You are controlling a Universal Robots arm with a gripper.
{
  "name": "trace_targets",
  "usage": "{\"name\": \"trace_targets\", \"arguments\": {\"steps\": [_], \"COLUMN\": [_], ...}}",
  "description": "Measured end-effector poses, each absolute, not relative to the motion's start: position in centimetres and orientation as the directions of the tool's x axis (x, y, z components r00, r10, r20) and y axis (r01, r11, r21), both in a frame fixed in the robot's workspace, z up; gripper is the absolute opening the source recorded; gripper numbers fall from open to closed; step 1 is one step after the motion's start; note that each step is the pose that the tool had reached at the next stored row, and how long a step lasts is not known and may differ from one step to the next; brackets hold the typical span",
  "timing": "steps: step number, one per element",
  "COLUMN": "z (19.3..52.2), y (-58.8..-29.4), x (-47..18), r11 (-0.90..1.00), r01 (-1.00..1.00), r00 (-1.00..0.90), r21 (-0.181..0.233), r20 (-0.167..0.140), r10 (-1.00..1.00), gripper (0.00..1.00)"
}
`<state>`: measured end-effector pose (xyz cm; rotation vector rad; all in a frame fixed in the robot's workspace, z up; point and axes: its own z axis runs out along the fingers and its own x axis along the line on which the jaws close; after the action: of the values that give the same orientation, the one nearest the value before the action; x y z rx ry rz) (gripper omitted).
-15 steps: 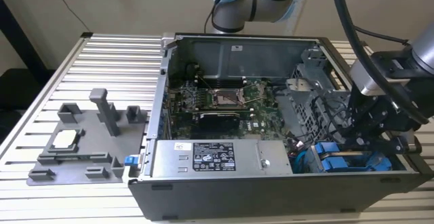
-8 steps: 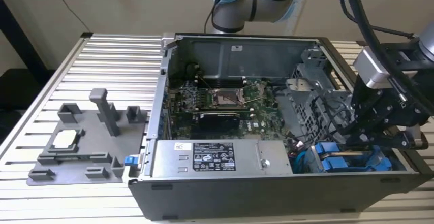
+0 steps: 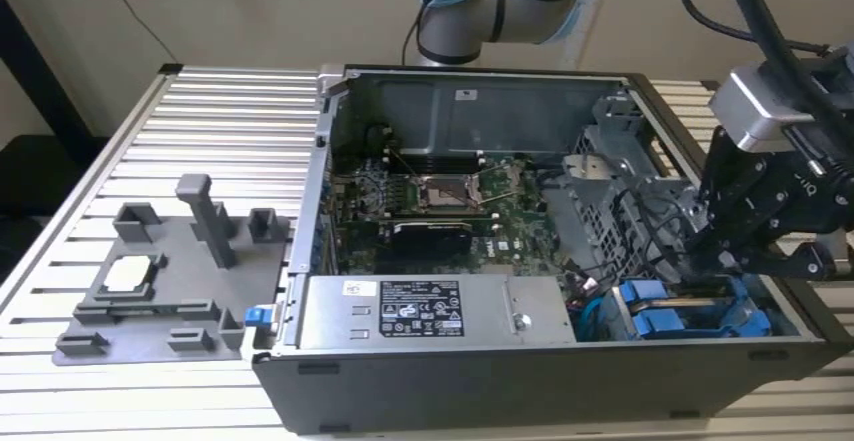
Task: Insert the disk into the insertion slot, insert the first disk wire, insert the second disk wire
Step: 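Insert the second disk wire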
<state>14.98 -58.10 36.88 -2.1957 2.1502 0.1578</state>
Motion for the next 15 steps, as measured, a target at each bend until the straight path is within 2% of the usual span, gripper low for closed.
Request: {"name": "trace_targets", "arguments": {"steps": [6,8,12,15], "z": [37.9,38.0,38.2,38.9], "y": [-57.8,-57.7,-57.4,-57.4], "x": [15.0,15.0,15.0,15.0], "r11": [-0.022,-0.021,-0.02,-0.019], "r01": [-0.999,-0.999,-0.999,-0.999], "r00": [0.019,0.019,0.019,0.018], "r21": [0.026,0.026,0.027,0.027], "r20": [-0.109,-0.088,-0.035,-0.03], "r10": [-0.994,-0.996,-0.999,-0.999], "gripper": [0.22,0.11,0.11,0.11]}}
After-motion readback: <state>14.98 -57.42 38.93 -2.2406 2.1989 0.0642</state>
